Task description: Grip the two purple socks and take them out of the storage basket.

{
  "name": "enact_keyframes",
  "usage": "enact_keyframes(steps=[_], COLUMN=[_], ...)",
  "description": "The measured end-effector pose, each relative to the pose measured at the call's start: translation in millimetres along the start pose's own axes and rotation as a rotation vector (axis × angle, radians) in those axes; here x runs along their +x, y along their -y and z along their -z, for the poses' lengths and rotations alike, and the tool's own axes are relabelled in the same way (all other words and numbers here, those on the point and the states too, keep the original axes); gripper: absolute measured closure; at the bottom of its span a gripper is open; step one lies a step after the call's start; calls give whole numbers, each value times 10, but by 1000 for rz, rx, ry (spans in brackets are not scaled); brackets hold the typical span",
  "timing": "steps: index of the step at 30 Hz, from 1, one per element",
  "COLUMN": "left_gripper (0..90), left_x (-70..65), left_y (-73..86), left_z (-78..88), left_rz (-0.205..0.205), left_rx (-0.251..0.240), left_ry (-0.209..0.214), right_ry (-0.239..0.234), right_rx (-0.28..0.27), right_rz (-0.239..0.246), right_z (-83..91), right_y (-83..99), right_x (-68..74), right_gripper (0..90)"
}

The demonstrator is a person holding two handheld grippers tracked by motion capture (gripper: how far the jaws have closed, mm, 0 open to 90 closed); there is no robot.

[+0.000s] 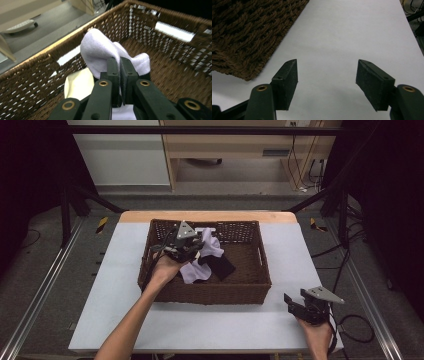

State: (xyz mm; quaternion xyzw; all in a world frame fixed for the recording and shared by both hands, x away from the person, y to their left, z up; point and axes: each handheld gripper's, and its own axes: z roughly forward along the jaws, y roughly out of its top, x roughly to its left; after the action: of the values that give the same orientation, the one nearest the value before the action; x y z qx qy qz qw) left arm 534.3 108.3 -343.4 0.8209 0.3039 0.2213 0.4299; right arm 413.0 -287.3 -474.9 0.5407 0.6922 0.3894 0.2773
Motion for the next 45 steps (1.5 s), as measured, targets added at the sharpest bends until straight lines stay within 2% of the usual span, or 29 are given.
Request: enact_keyframes(steps=[5,6,7,10,19,20,21,23,28,29,30,31,36,39,40,45], left_gripper=[862,862,862,862,861,861,861,861,861,861,861,861,861,861,860,860], left_x=[-43,-59,-59,-109,-257,-281,-281,-314,-363,-363,-388,-388,-461,-489,-520,-579], left_y=[-81,-125,-125,-183,-146,-109,-109,-34,117,117,188,188,423,499,575,724], left_z=[123,207,207,392,797,912,912,1076,1292,1292,1356,1356,1476,1501,1521,1536], left_rz=[-7,-6,-6,-4,18,28,28,33,35,35,32,32,34,36,35,40], left_rx=[-39,-67,-67,-113,-206,-231,-231,-261,-292,-292,-300,-300,-308,-307,-304,-282], left_ry=[3,7,7,10,38,51,51,62,84,84,89,89,115,123,130,144], right_ry=[0,0,-1,0,0,2,2,-3,-2,-2,1,1,-3,0,-1,0], right_rx=[-1,-1,0,-1,-2,-5,-5,-5,-6,-6,-6,-6,-9,-10,-10,-11], right_rz=[2,2,-1,0,5,7,7,1,4,4,5,5,7,16,15,18], right_z=[-2,-1,1,1,8,13,13,21,22,22,25,25,34,35,38,38], right_y=[0,0,-1,0,2,3,3,2,5,5,7,7,11,12,13,16], right_x=[-2,-2,-1,-5,0,-4,-4,1,6,6,7,7,20,19,25,30], right_gripper=[341,341,341,341,340,341,341,341,341,341,341,341,341,341,341,339])
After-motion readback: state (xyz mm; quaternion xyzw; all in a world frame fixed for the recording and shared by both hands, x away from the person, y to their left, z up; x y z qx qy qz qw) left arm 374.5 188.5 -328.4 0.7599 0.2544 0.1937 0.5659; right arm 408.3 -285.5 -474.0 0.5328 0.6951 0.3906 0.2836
